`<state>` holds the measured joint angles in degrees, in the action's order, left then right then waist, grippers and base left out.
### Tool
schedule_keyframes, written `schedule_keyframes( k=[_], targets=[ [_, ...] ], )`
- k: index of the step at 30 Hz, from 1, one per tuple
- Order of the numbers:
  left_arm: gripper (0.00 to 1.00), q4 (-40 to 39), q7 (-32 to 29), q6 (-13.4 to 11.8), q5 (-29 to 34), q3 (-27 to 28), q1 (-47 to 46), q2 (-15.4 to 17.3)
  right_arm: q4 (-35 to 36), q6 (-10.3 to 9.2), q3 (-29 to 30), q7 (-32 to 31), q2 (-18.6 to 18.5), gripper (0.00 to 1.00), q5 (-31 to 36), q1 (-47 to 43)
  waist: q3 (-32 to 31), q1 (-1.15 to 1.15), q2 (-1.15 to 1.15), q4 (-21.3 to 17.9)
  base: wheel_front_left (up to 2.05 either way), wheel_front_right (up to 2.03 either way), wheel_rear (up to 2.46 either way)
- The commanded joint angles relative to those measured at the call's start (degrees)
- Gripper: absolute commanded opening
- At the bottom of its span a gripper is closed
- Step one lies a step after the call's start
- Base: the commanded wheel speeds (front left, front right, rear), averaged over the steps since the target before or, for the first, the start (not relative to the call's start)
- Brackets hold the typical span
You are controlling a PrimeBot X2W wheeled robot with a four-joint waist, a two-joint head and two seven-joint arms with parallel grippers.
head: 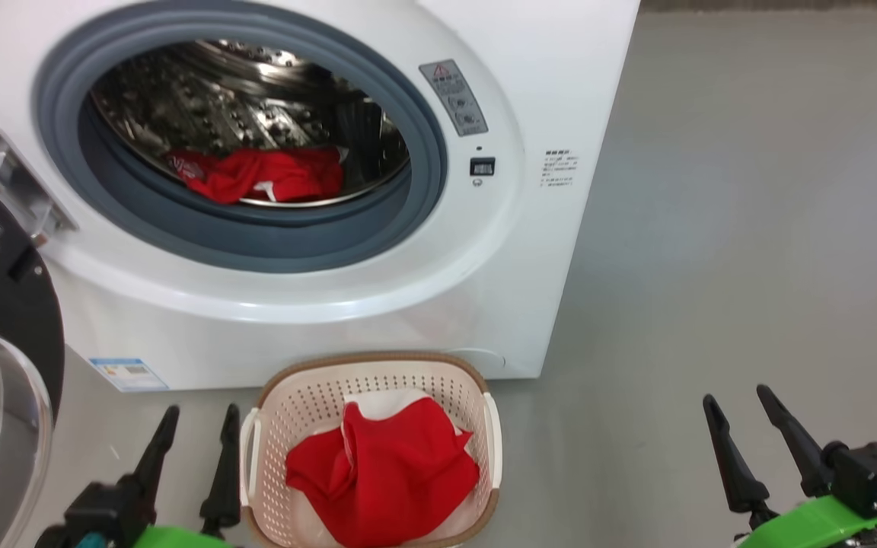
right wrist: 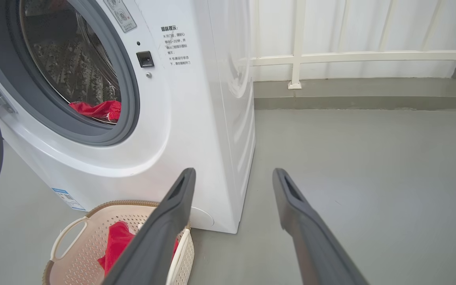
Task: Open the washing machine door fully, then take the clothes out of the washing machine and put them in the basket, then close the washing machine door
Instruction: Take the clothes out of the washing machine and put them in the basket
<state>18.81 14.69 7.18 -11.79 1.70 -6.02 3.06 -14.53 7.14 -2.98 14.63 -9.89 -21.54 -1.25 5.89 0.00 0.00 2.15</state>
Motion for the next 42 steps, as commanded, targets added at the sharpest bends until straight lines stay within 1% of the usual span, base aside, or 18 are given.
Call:
schedule_keyframes(
  k=[1,11,17,29,34,38,42],
  targets=[
    [1.0,-1.7,0.3,0.3,0.3,2.2,0.0,1.0,1.5,0.35,-1.0,0.4,-0.9,1.0,-0.4,0.0,-1.0,0.0,0.0,0.0,0.0,0.0,0.0],
    [1.0,-8.1,0.3,0.3,0.6,5.4,7.7,0.6,2.3,0.35,-0.2,0.4,-0.9,1.0,-0.2,-4.1,-3.6,0.0,0.0,-0.4,0.0,0.0,0.0],
    [1.0,-10.7,0.3,0.3,1.2,6.8,10.6,0.2,2.3,0.35,0.3,0.4,-0.5,1.0,-0.1,-4.9,-3.6,0.0,0.0,-0.7,0.0,0.0,0.0],
    [1.0,-10.7,0.3,0.3,1.1,6.8,9.7,-0.1,2.6,0.35,0.3,0.4,-0.7,1.0,-0.3,-3.7,-2.3,0.0,0.0,-0.8,0.0,0.0,0.0],
    [1.0,-10.4,0.3,0.3,1.5,6.0,9.1,-0.1,2.7,0.35,0.2,0.4,-0.7,1.0,-0.4,-3.3,-1.7,0.0,0.0,-0.8,0.0,0.0,0.0],
    [1.0,-9.3,0.3,0.3,2.1,5.0,7.0,-0.2,2.9,0.35,0.3,0.4,-0.5,1.0,-0.4,-2.6,-0.5,0.0,0.0,-0.7,0.0,0.0,0.0],
    [1.0,-6.9,0.3,0.3,3.4,3.8,3.0,-0.2,3.0,0.35,0.0,0.4,-0.1,1.0,-0.2,-1.3,1.4,0.0,0.0,-0.7,0.0,0.0,0.0]
  ],
)
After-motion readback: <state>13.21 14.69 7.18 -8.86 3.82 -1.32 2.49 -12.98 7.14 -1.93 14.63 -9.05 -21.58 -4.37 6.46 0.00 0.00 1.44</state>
